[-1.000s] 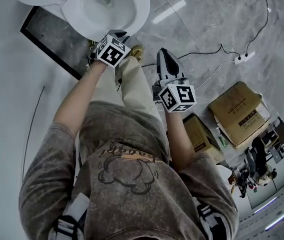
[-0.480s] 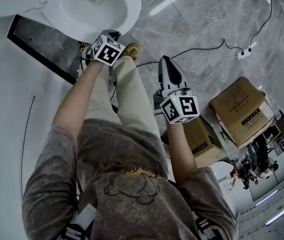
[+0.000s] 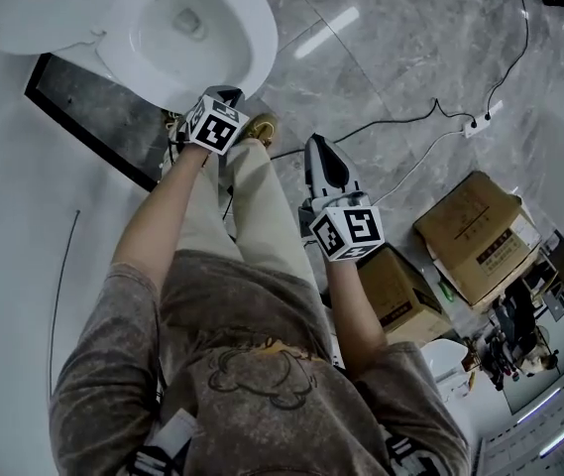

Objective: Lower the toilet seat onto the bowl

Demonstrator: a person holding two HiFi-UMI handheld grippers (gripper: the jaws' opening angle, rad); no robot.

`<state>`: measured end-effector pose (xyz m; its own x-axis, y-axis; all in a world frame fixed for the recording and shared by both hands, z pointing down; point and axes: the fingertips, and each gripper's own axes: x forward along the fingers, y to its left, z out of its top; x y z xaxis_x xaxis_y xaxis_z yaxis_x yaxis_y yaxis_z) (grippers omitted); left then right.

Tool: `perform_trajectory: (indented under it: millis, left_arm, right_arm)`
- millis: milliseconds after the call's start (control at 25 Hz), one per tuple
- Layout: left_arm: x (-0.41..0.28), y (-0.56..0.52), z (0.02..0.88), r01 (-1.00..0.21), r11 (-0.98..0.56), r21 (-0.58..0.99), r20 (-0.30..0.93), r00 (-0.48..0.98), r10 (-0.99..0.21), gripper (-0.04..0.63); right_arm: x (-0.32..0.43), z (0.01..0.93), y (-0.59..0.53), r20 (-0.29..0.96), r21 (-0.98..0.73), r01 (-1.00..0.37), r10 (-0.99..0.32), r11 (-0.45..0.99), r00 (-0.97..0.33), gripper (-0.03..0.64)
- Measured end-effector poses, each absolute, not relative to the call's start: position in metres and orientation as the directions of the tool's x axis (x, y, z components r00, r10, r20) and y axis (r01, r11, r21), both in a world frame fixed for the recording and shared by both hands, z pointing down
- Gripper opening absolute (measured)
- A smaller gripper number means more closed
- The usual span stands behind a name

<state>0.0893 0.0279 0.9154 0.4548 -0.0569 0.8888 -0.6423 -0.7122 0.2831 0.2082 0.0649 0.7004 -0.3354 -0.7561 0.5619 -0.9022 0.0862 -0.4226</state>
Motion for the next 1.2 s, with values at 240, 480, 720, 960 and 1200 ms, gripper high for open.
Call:
perform_trajectory:
  millis: [240, 480, 720, 960, 1200]
  left_arm:
    - [0.089, -0.027, 0.798, -0.661, -0.699, 0.272, 0.84, 0.517, -0.162, 0.012]
    - [0.079, -0.072, 0.639, -0.67, -0.705, 0.233, 0.748, 0.587, -0.31, 0.012]
    - [0.065, -0.095, 0.498, -0.667, -0.717, 0.201, 0.616, 0.655, -0.437, 0.012]
    - [0.039, -0.088, 0.418, -0.663, -0.724, 0.189, 0.495, 0.701, -0.513, 0.012]
    - [0.012, -0.077, 0.38, -0.687, -0.7, 0.196, 0.362, 0.714, -0.6, 0.012]
  right_arm:
    - [0.208, 0.637, 0.041, 0.507, -0.415, -0.901, -0.791, 0.125, -0.343, 0.028]
    - [0.202, 0.552, 0.017, 0.412, -0.409, -0.898, -0.846, 0.16, -0.338, 0.028]
    - [0.175, 0.462, -0.014, 0.301, -0.389, -0.875, -0.858, 0.289, -0.417, 0.028]
    - [0.159, 0.416, -0.022, 0.241, -0.352, -0.875, -0.871, 0.333, -0.428, 0.028]
    - [0.155, 0.398, -0.026, 0.197, -0.3, -0.892, -0.892, 0.339, -0.406, 0.028]
